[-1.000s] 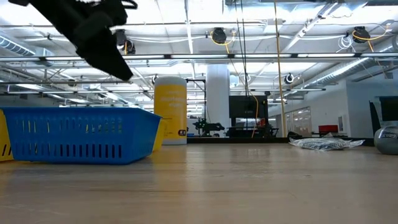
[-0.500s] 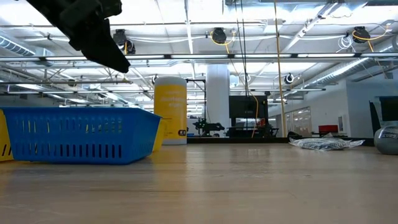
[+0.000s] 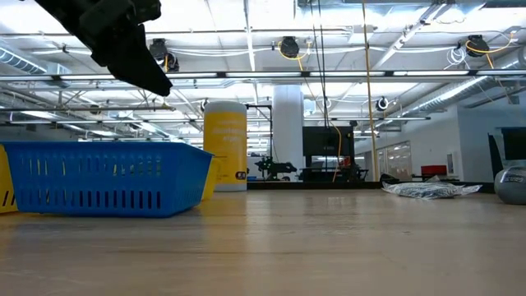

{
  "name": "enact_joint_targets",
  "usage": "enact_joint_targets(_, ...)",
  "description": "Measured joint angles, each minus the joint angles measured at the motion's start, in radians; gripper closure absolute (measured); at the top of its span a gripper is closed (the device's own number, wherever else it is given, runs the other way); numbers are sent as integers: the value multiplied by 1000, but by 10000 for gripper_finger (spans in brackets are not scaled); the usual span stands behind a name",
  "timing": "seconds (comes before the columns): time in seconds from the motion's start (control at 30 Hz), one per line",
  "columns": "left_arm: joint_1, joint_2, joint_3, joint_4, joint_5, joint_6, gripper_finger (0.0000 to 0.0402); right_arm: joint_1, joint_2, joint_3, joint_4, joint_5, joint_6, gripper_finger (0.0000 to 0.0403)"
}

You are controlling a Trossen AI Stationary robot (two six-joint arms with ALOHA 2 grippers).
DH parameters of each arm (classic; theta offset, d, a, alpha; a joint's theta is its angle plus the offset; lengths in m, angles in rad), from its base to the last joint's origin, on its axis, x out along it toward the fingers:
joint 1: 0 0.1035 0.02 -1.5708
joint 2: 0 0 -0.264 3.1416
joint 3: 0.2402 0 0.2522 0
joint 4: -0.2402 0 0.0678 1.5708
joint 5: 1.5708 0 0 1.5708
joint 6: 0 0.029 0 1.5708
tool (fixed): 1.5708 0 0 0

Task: Pick & Place Travel size toiletries
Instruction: Put the black hairbrush into the top blue bin

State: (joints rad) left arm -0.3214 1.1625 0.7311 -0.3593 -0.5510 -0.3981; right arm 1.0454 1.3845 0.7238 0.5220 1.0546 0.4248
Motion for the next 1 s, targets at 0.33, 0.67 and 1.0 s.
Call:
enact_joint_targets(0.33,0,0,0,17,0,11,190,-201,30,24,-634,-695,742,193)
enact_joint_targets(0.67,0,0,0,18,0,18,190,-350,29,104,-1219,-1030,1036,226)
enact_joint_targets(1.0,0,0,0,19,0,17,190,-413,33,51,-1292,-927,1051,247)
